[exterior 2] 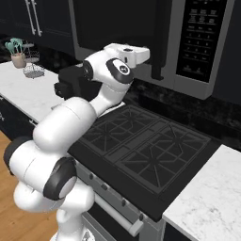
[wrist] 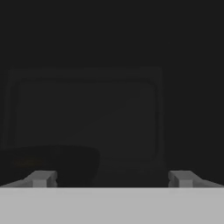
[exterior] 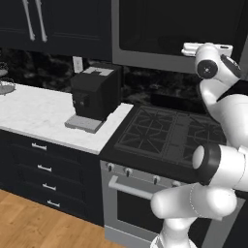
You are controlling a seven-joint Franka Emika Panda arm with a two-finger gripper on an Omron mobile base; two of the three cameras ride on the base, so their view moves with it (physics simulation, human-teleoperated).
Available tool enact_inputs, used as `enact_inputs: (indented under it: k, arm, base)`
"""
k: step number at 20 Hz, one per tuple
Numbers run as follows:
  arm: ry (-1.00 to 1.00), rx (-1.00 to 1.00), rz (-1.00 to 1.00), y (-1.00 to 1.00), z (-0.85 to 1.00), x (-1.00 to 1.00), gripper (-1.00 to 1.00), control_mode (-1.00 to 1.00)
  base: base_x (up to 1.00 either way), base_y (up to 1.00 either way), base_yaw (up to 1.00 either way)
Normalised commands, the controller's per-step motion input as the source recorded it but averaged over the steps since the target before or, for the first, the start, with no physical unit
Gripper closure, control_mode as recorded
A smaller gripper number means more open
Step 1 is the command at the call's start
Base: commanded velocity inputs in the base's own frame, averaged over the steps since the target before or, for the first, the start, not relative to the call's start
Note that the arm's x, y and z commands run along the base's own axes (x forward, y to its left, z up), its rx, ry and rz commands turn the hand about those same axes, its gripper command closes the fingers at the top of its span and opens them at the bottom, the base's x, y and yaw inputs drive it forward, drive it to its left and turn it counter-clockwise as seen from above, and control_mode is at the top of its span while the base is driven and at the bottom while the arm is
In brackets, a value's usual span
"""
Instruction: Pick the lemon from the sink and place it in the bowl. Then pick the bowl and place it in the microwave. Then close the microwave door and press the start button.
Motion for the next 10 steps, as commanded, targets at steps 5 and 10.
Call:
enact_inputs:
  k: [5, 10]
  arm:
    - [0.05, 0.05, 0.22, -0.42, -0.14, 1.00, -1.00, -1.00]
    - [0.00, 0.00, 0.14, 0.38, 0.06, -0.13, -1.00, -1.00]
  base:
    - [0.00, 0.00, 0.00]
    - [0.00, 0.00, 0.00]
